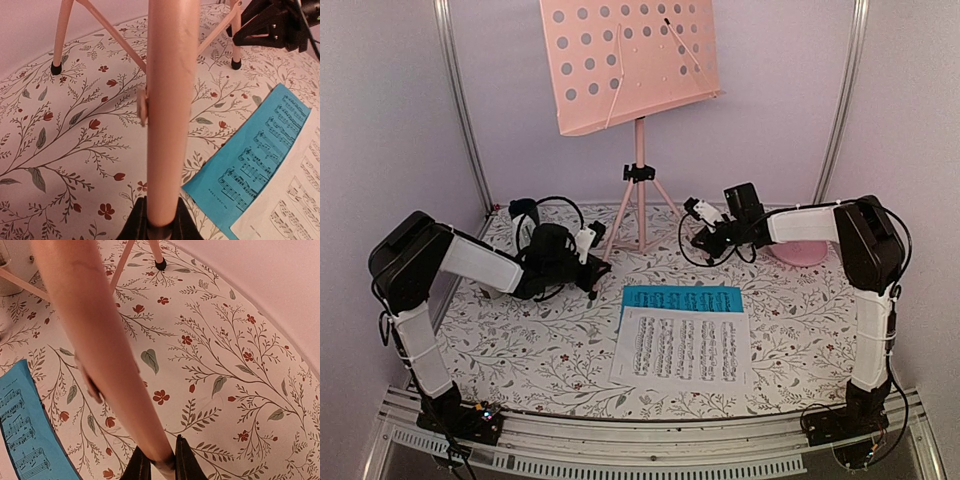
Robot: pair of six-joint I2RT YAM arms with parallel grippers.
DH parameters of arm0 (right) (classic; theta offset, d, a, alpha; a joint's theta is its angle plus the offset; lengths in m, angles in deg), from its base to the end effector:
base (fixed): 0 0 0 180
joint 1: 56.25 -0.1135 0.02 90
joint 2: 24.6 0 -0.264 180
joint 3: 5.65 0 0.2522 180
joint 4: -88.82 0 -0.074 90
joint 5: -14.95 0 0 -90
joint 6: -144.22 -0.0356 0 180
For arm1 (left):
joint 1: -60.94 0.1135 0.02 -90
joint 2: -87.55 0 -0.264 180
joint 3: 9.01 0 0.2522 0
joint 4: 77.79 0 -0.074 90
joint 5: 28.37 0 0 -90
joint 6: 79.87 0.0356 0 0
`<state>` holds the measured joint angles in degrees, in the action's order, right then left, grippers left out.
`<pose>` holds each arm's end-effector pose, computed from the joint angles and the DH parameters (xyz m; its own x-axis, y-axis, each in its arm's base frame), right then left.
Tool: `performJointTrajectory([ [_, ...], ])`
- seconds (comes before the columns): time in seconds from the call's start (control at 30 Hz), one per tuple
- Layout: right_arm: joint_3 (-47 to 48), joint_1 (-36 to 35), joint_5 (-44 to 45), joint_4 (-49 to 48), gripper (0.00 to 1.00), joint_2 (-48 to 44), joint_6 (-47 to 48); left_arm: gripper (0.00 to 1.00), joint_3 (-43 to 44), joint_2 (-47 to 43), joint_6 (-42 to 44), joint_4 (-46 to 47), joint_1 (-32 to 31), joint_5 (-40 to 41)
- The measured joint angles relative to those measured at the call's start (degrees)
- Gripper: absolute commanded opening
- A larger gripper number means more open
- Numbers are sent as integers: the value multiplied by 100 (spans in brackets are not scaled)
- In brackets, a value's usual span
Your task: Set up the instrument practice props
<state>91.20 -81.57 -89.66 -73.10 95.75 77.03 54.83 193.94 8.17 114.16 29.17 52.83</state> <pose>0.4172 0.2073 0.1688 -0.3264 -0.5695 -0.7544 -0.7713 0.6219 -0.1357 0.3153 -0.2017 0.1406 -0.4541 0.2415 -0.8576 0.6171 0.7795 -0.1073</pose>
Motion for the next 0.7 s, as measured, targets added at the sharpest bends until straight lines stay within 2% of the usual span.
performJointTrajectory([
  [0.5, -892, -28, -11, -326, 0, -535, -111, 0, -151, -103, 42, 9, 0, -146],
  [0.7, -1298, -46, 186, -321, 0, -859, -262, 0, 39, -52, 164, -199, -7, -299],
])
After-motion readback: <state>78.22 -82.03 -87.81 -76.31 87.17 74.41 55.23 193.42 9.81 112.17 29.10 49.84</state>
